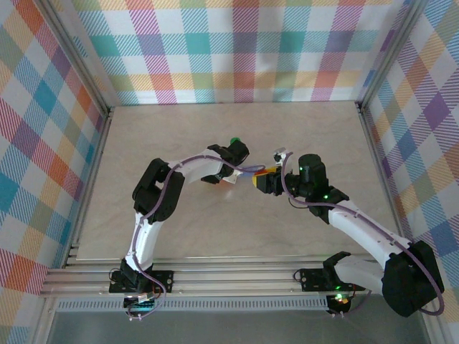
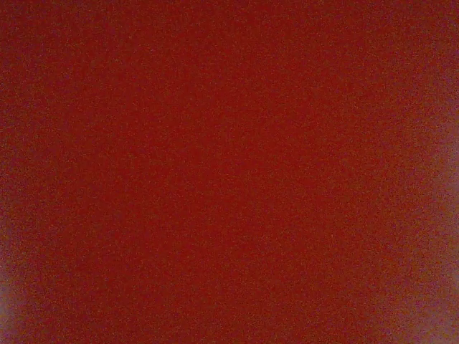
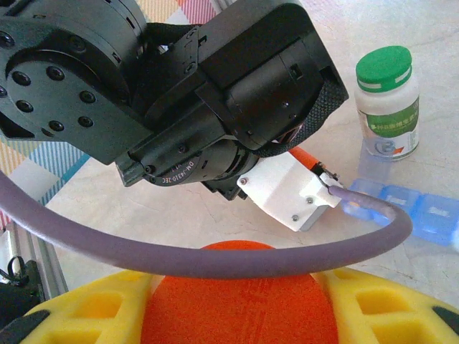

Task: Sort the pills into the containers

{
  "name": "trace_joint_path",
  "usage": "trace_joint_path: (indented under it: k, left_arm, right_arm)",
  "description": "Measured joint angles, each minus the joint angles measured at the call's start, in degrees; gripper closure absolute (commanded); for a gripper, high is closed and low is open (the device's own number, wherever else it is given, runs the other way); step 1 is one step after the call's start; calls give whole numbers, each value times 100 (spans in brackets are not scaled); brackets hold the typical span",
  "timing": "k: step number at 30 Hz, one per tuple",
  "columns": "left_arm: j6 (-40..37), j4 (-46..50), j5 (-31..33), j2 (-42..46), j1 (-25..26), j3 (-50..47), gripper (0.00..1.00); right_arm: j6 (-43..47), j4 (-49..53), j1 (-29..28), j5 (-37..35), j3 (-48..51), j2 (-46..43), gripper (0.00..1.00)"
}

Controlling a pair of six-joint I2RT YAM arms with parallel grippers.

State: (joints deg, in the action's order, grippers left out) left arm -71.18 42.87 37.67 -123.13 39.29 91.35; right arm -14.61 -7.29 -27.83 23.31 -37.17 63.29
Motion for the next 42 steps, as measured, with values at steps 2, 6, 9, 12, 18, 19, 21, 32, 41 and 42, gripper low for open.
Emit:
trace_joint_path:
  k: [2,6,9,12,18,19,21,32,41,42]
  left_arm:
    - [22,9,-37,9,0,0,93]
    - [195,79,-234,17,-4,11,93]
    - [350,157,-437,24,-48,28,94]
    - [553,219,-688,76,-107,31,95]
    - [1014,-59,-1270,566,-354,-310,97]
    - [1078,-140,-1375,669,-393,-409,97]
    - [1231,-308,-1589,914,-468,-649,97]
    - [2699,-2516,-3405,3233,-643,-2981,98]
    - [4406,-5788,-5178,5200,-643,-4979,98]
    - [4518,-5993,-5324,5272,-643,-5108,98]
  right_arm:
    - [0,0,0,2,0,0,100]
    - [0,-2,0,17,0,0,100]
    - [0,-2,0,17,0,2,100]
    - [0,-2,0,17,0,2,100]
    - [0,-28,-11,17,0,85,100]
    - [0,-28,-11,17,0,105,100]
    - [2,-33,-15,15,0,136,100]
    - [48,4,-26,13,0,-238,100]
    - [590,229,-26,627,-297,-525,100]
    - [678,278,-28,778,-439,-472,100]
